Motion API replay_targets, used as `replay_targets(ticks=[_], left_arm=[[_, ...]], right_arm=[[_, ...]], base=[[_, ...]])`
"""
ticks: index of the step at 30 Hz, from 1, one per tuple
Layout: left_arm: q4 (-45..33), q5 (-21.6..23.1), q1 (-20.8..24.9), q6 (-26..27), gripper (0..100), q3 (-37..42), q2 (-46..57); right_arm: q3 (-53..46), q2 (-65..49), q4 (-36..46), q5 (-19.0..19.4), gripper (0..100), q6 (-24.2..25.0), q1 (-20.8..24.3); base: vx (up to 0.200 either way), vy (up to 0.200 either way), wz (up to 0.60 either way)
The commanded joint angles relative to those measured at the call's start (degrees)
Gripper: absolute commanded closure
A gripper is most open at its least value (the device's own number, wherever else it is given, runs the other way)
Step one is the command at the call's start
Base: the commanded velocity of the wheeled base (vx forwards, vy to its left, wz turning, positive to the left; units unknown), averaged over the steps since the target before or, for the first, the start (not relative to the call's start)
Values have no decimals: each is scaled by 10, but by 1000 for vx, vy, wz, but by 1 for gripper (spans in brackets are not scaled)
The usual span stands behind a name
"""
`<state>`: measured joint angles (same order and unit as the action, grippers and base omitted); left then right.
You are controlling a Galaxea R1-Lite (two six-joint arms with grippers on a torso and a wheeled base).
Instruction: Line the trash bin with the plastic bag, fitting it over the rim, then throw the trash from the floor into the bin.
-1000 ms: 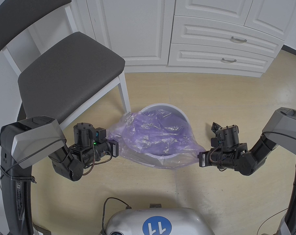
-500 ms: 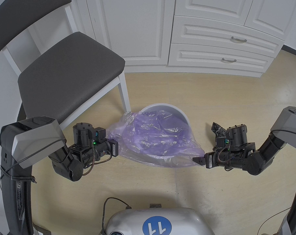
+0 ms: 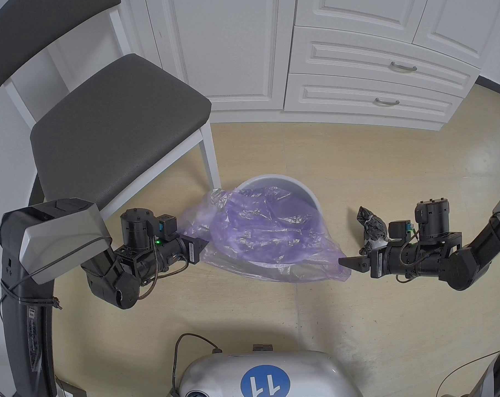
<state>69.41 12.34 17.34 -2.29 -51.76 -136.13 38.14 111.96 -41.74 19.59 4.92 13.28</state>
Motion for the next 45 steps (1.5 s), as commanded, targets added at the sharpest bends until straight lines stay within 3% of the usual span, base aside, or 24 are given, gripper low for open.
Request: replay_targets(ticks=[1,3,6,9,16,18,21,29,38,45], left_arm=[[4,18,-12,2,0,9,5],[4,36,-20,3,0,16,16],[4,70,-34,4,0,32,31],[-12,87,-40,6,0,65,69],[-101,111,-38,9,0,106,141],[-116,199,-53,9,0,129,162],[-116,259,-67,8,0,142,175],[-112,255,-64,8,0,202,250],[-101,182,-54,7,0,247,319],[-75,162,-42,7,0,292,341]], right_arm=[[10,-23,4,-6,0,10,11],[12,-29,7,-29,0,22,32],[16,-44,22,-107,0,50,68],[18,-68,60,-158,0,51,83],[11,-141,134,-168,0,55,84],[-3,-177,158,-169,0,58,85],[-29,-208,168,-169,0,64,81],[-49,-259,169,-171,0,75,76],[-51,-279,170,-173,0,74,76],[-51,-300,171,-184,0,73,72]], base=[[0,0,0],[0,0,0],[0,0,0],[0,0,0],[0,0,0],[0,0,0],[0,0,0],[0,0,0],[0,0,0],[0,0,0]])
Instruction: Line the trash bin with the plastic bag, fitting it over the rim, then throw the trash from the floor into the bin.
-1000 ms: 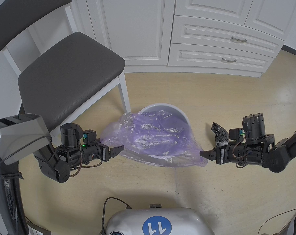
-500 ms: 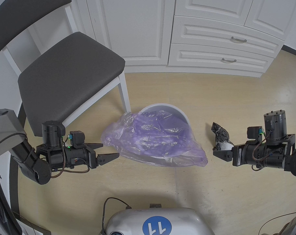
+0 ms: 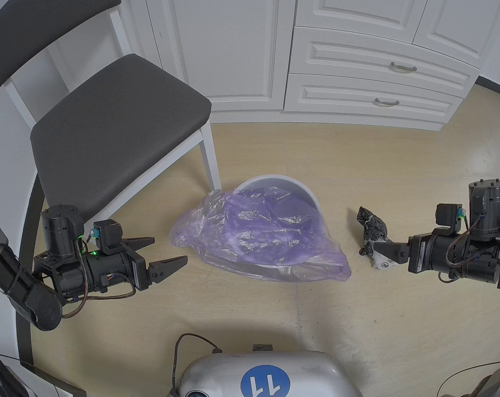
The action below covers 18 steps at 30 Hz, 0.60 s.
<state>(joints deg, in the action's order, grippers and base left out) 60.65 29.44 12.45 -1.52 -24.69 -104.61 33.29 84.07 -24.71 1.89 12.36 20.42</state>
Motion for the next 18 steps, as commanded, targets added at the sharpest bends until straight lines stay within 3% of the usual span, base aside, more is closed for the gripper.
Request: replay_targets(ticks=[1,3,4,6,18], left_arm=[[24,-21,12,-1,0,27,30],[34,-38,18,-1,0,32,33],[54,-74,28,-1,0,35,34],[70,-98,30,-1,0,35,34],[80,-108,30,-5,0,31,29]], right_arm=[[-5,-27,2,-12,0,-2,6],[-8,-29,5,-18,0,-5,9],[-10,-29,5,-28,0,-7,21],[-11,-24,4,-30,0,-7,30],[-11,14,-3,-38,0,-7,35]], base=[[0,0,0],[0,0,0],[0,0,0],[0,0,0],[0,0,0]])
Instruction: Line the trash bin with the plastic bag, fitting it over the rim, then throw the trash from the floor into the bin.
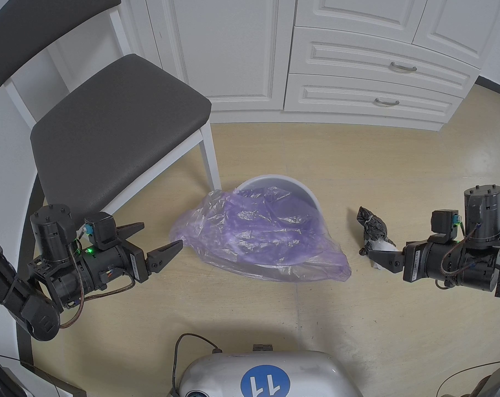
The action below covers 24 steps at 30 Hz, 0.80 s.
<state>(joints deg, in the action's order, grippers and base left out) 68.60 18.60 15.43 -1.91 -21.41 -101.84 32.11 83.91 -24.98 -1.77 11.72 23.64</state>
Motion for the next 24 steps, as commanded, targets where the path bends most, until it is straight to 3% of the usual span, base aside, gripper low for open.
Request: replay_targets(ticks=[1,11,20,24], left_arm=[[0,-1,0,-1,0,-2,5],[0,-1,21,2,0,0,1],[0,-3,19,2,0,1,-2],[0,-21,25,2,0,-1,1]], right_arm=[[1,17,-1,-10,0,0,9],[1,43,-2,-83,0,0,62],[-3,32,-2,-94,0,-15,69],[0,23,-10,-94,0,-48,78]], base=[[0,0,0],[0,0,0],[0,0,0],[0,0,0]])
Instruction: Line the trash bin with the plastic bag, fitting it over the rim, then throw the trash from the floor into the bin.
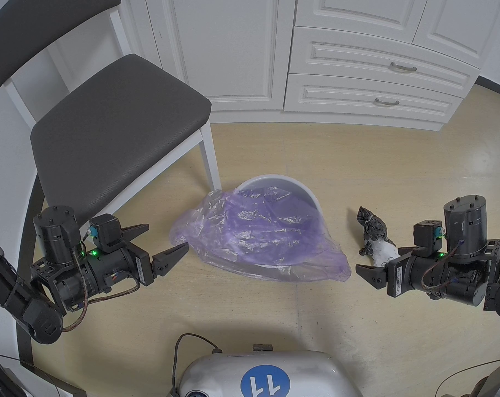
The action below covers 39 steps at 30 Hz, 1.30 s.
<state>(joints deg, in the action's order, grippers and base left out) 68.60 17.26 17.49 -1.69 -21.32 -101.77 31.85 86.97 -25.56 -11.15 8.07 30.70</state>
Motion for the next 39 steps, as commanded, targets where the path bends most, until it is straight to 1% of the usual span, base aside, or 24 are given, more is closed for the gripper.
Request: replay_targets(ticks=[1,3,5,6,8,9,11,16,19,20,24,27,29,31,33,39], left_arm=[[0,-18,10,-1,0,-6,2],[0,-34,10,0,0,-6,3],[0,-35,10,0,0,-6,4],[0,-47,11,0,0,-5,4],[0,-50,15,0,0,-5,5],[0,-50,16,0,0,-5,5],[0,-51,20,0,0,-4,5],[0,-51,21,1,0,-4,6],[0,-51,21,1,0,-5,5],[0,-52,21,1,0,-5,6],[0,-53,22,2,0,-3,17],[0,-54,22,3,0,-6,13],[0,-53,22,2,0,-9,5],[0,-54,22,1,0,-12,-5],[0,-55,22,1,0,-12,-13],[0,-56,21,2,0,-13,-15]], right_arm=[[3,-8,-11,-1,0,-13,20],[6,-7,-20,-1,0,-17,32],[7,-7,-20,-1,0,-17,33],[15,-6,-25,3,0,-27,38],[38,6,-20,4,0,-62,39],[41,7,-20,5,0,-66,39],[72,27,-16,5,0,-97,39],[107,69,-22,7,0,-139,40],[115,84,-25,7,0,-141,40],[134,113,-26,8,0,-139,40],[138,151,-36,9,0,-133,43],[132,183,-70,16,0,-118,45],[133,204,-122,34,0,-112,47],[125,217,-168,47,0,-115,51],[111,233,-199,51,0,-118,53],[107,256,-204,50,0,-127,48]], base=[[0,0,0],[0,0,0],[0,0,0],[0,0,0],[0,0,0],[0,0,0],[0,0,0],[0,0,0],[0,0,0],[0,0,0],[0,0,0],[0,0,0],[0,0,0],[0,0,0],[0,0,0],[0,0,0]])
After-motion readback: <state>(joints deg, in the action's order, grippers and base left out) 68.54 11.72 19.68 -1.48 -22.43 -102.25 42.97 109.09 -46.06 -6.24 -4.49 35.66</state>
